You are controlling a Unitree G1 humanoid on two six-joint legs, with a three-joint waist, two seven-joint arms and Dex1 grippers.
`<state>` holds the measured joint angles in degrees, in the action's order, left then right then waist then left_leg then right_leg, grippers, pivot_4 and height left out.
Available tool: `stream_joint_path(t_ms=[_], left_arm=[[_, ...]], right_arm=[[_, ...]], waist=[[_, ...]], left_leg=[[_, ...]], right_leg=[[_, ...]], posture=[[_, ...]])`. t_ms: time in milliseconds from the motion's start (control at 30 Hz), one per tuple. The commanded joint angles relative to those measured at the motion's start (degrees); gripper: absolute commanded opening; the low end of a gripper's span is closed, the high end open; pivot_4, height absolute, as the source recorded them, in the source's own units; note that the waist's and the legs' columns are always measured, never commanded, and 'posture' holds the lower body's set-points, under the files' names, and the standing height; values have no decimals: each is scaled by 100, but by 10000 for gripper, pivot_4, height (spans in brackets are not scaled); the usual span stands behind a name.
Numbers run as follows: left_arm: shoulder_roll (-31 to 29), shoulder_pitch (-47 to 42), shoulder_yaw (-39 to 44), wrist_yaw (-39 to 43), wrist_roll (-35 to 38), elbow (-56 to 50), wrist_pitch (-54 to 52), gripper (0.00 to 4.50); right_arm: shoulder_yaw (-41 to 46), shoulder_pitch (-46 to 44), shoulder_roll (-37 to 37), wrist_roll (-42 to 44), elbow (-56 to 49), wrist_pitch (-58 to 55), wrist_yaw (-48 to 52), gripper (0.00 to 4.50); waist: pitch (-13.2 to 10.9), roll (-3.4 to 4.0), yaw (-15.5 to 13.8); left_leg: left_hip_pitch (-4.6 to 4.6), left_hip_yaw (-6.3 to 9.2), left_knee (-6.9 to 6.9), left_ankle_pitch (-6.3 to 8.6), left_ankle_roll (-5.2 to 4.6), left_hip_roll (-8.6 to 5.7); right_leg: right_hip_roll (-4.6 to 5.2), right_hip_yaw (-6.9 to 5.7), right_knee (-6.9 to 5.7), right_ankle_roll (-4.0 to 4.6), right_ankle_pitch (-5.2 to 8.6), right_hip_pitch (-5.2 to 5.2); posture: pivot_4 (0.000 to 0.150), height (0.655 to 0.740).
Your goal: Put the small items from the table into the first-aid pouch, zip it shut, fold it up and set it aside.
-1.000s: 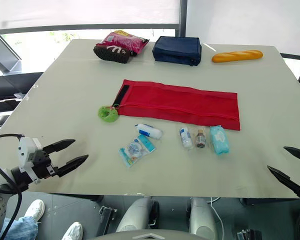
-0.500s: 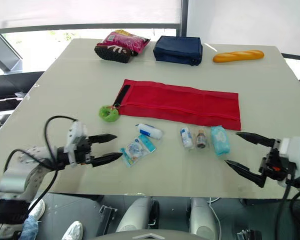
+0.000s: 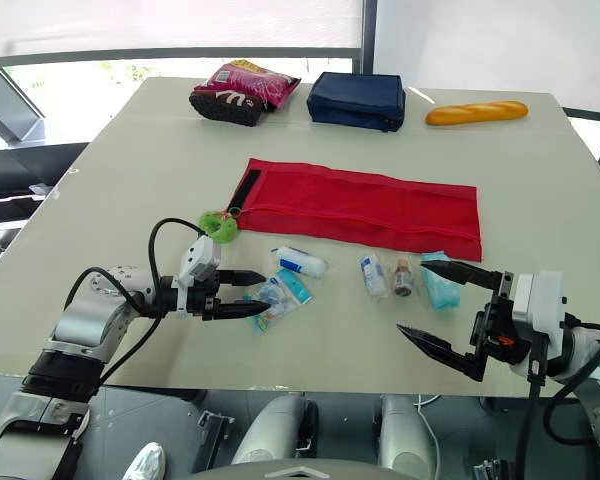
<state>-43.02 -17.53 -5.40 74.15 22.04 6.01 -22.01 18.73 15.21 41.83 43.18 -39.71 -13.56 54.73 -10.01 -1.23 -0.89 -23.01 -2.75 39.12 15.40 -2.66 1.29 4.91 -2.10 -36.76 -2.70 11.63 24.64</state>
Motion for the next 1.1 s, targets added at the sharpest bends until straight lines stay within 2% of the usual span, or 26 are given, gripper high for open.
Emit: stream_joint_path(t_ms=[33,167,433,700,867,1100], left_arm=[[-59,112,-39,288,86,-90,-31,17566],[-88,204,177,326,309,-233,-213,264],[5,395,797,-155,939,-873,-831,264],[1203,-380,1461,-2700,1556,-1828,-2017,264],[2108,-689,1543,-4227,1757,-2529,-2519,264],[2689,-620,1260,-4927,1896,-3069,-2669,264]], right_arm=[[-8,-80,-2,52,-209,-15,-88,45000],[-115,-188,-8,53,-245,-64,-196,45000],[-442,-507,-95,75,-356,-432,-759,45000],[-1323,-1448,-480,369,-669,-1796,-2469,45000],[-1934,-2585,-1212,790,-362,-2920,-3799,45000],[-2360,-3481,-2123,745,252,-3686,-4771,45000]], waist=[[0,0,1],[0,0,14],[-2,-2,2],[-3,-10,0],[-4,-17,28],[-4,-18,19]], left_leg=[[0,1,0,0,0,0],[-1,0,-1,0,0,1],[-2,5,1,0,0,1],[-8,17,12,-1,0,-1],[-10,16,14,-2,1,-2],[-14,20,13,-3,1,-7]], right_leg=[[0,0,0,0,0,0],[-1,1,0,1,0,1],[0,-2,-1,0,0,1],[-1,-5,-7,3,-4,-1],[-7,1,-8,1,-29,0],[-17,4,-9,4,-32,0]], posture=[[1500,7164],[1500,7164],[1500,7164],[1500,7164],[1500,7164],[1500,7164]])
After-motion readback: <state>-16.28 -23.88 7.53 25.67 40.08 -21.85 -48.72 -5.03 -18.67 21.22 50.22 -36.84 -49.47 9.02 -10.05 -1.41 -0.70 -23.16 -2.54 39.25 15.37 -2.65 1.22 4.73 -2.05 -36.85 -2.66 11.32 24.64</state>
